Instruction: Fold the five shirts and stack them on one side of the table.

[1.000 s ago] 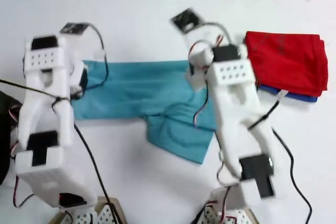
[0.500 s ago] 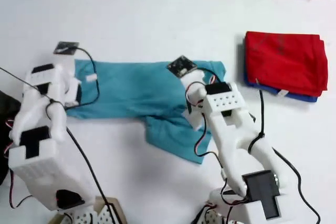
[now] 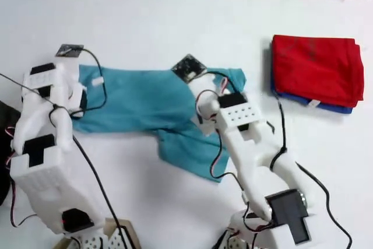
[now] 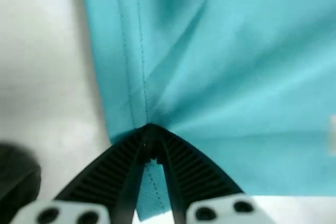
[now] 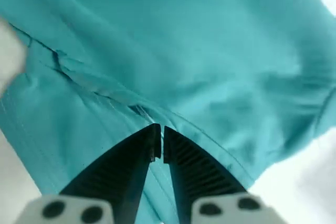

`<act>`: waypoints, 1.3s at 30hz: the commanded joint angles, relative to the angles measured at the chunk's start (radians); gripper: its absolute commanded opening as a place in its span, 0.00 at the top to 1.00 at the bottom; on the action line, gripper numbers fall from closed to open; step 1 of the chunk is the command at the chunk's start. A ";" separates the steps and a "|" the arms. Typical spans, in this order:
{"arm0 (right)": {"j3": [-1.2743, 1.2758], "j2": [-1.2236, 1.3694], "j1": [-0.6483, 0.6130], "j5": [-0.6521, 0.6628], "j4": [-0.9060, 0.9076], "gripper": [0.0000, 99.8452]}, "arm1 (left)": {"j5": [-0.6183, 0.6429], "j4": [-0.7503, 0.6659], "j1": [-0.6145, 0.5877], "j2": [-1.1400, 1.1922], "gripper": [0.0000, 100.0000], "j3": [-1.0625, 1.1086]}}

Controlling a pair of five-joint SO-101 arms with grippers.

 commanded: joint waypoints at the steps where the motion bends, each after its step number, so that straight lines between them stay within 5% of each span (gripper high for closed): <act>1: -0.040 0.048 -0.019 -0.003 -0.059 0.98 | 0.002 0.014 0.021 -0.005 0.98 -0.035; 7: -0.041 0.168 -0.028 0.002 -0.104 0.98 | 0.002 -0.041 0.021 -0.005 0.98 0.030; 17: -0.037 -0.039 -0.220 0.135 0.277 0.98 | 0.060 -0.129 0.032 -0.020 0.98 0.105; 21: -0.041 -0.180 -0.197 0.201 0.335 0.98 | 0.089 -0.130 0.031 -0.020 0.98 0.107; 32: 0.121 -0.113 -0.002 0.201 -0.180 0.98 | 0.089 -0.130 0.031 -0.020 0.98 0.110; 39: 0.124 0.036 -0.053 0.203 -0.177 0.98 | 0.089 -0.130 0.031 -0.020 0.98 0.110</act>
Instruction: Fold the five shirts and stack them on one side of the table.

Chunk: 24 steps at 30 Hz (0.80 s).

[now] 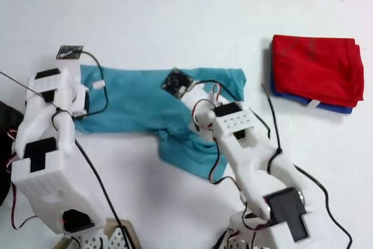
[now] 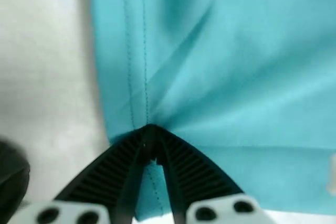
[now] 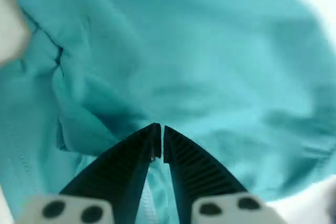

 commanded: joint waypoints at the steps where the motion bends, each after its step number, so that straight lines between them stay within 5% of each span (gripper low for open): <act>1: -0.008 0.008 -0.048 0.009 0.048 0.98 | 0.005 -0.018 0.014 -0.003 0.98 0.007; 10: -0.003 -0.084 -0.248 0.009 0.268 0.98 | 0.006 -0.028 0.014 -0.003 0.98 0.008; 20: -0.029 -0.087 -0.275 -0.048 0.252 0.98 | 0.008 -0.028 0.014 -0.003 0.98 0.008; 24: -0.025 -0.085 -0.275 -0.160 0.251 0.87 | 0.008 -0.028 0.014 -0.003 0.98 0.008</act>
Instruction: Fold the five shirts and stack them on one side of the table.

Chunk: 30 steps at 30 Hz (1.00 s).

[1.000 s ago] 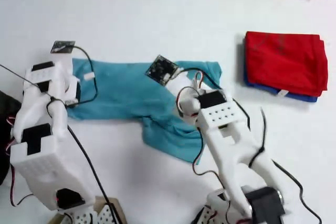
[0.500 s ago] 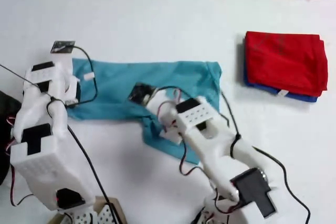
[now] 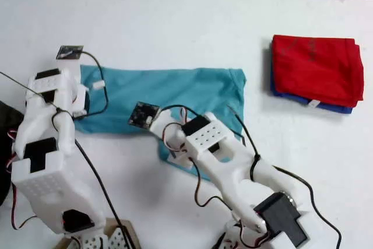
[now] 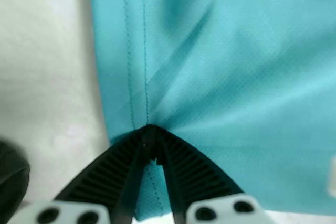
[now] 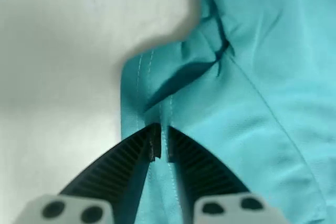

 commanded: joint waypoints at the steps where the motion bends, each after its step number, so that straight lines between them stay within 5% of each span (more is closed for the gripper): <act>1: -0.025 -0.047 -0.001 -0.064 -0.001 0.83 | 0.009 -0.021 0.014 0.000 0.98 0.002; 13: -0.025 -0.045 -0.114 -0.071 0.007 0.84 | 0.009 -0.021 0.014 0.000 0.98 0.002; 23: -0.031 0.090 0.047 -0.061 -0.073 0.84 | 0.009 -0.021 0.014 0.000 0.98 0.002; 30: -0.032 0.124 0.051 -0.061 -0.077 0.90 | 0.009 -0.021 0.014 0.000 0.98 0.002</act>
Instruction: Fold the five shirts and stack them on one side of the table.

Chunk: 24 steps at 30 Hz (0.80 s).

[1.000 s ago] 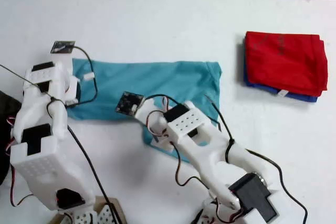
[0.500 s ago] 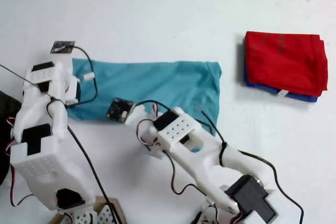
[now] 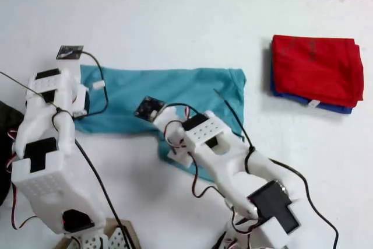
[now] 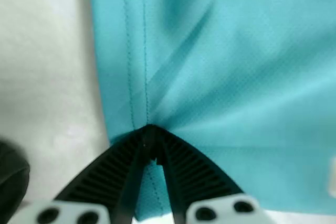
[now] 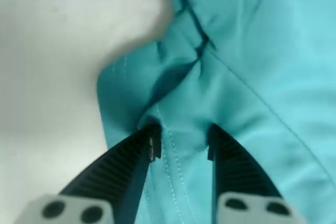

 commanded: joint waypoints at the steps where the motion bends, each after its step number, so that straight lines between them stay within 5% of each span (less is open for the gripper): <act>1: -0.018 -0.015 0.013 0.002 -0.012 0.93 | 0.009 -0.023 0.014 0.000 0.98 0.002; 3: -0.018 -0.053 0.013 -0.002 -0.012 0.99 | 0.009 -0.023 0.014 0.000 0.98 0.002; 24: -0.012 -0.252 -0.116 -0.008 -0.004 0.98 | 0.009 -0.023 0.014 0.000 0.98 0.002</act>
